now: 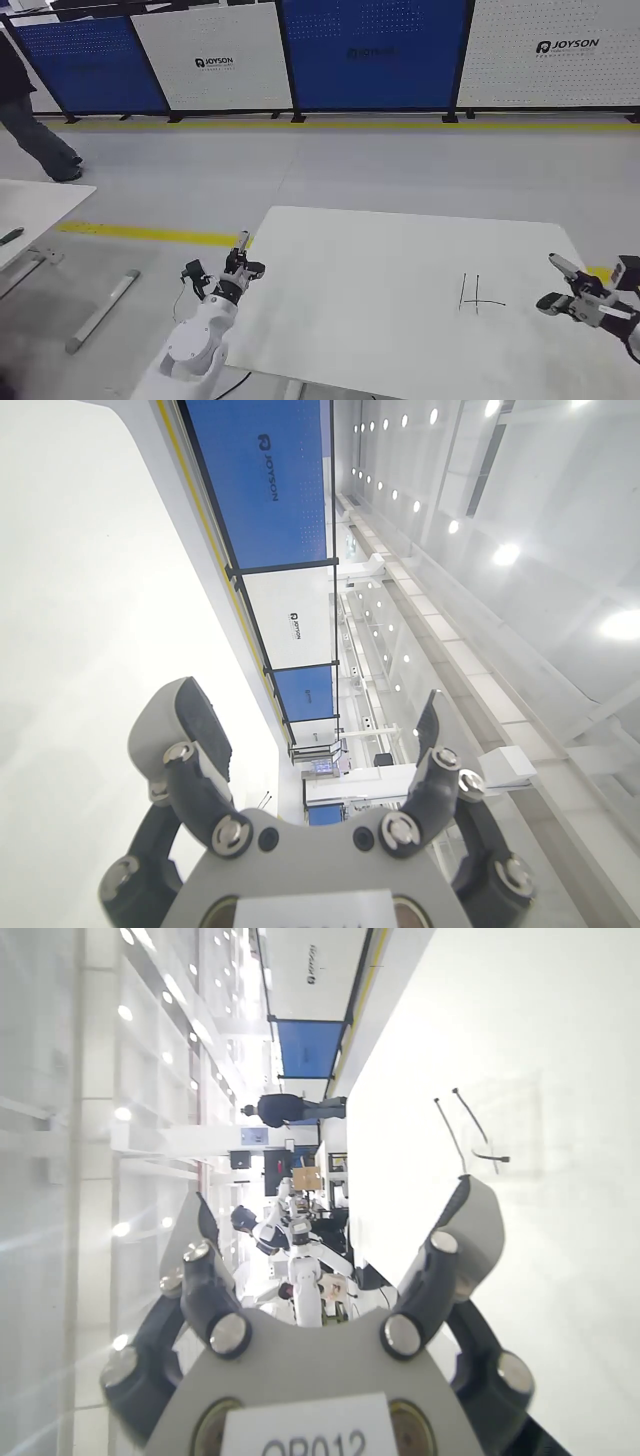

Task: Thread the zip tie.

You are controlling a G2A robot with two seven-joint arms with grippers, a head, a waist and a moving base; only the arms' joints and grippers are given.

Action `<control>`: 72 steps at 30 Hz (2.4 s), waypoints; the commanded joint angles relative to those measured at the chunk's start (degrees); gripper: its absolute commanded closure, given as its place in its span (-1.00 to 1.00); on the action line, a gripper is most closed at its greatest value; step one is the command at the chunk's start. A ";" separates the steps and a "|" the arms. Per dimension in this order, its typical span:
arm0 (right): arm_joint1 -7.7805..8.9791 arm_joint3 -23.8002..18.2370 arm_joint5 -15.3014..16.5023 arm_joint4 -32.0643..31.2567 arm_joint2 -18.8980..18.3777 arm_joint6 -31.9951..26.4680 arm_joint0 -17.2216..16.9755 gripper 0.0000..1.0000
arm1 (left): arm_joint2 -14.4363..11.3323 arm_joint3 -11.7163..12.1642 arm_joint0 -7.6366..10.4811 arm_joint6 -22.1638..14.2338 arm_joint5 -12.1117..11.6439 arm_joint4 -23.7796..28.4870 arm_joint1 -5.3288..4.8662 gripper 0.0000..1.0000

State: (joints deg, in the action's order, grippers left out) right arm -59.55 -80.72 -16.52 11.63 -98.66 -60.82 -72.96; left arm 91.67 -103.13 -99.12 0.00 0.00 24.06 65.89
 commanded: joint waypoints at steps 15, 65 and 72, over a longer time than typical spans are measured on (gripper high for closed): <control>0.26 10.46 0.33 -4.45 5.77 -3.98 7.28 -1.00 | 0.00 0.00 0.00 0.00 0.00 0.00 0.00 -1.00; 1.29 32.76 20.00 -11.23 22.52 -18.07 23.42 -1.00 | 0.00 0.00 0.00 0.00 0.00 0.00 0.00 -1.00; 1.29 32.76 20.00 -11.23 22.52 -18.07 23.42 -1.00 | 0.00 0.00 0.00 0.00 0.00 0.00 0.00 -1.00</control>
State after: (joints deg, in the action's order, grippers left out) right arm -58.26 -47.95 3.48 0.40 -76.14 -78.89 -49.54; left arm 91.67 -103.13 -99.12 0.00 0.00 24.06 65.89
